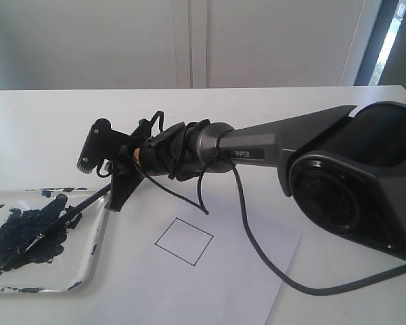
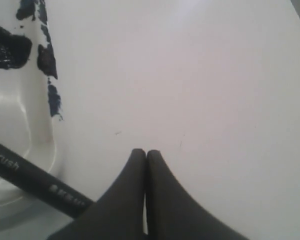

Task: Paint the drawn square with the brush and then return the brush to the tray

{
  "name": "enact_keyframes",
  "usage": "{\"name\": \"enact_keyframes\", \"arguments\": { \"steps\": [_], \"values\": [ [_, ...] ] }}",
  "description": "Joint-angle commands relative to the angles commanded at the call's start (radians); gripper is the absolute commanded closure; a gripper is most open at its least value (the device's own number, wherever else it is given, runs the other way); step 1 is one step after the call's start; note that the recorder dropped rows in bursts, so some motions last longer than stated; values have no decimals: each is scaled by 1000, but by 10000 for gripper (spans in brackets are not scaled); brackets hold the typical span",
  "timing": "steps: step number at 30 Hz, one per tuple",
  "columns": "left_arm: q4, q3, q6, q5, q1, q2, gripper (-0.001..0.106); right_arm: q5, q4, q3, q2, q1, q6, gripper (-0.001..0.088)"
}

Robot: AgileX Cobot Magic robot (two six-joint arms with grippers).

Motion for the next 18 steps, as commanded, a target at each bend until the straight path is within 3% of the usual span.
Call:
{"name": "enact_keyframes", "arguments": {
  "steps": [7,18],
  "values": [
    [0,0,0,0,0,0,1053,-6,0,105,-57,0,-2,868],
    [23,0,3,-30,0,0,1053,10,0,99,-111,0,10,868]
  ]
}}
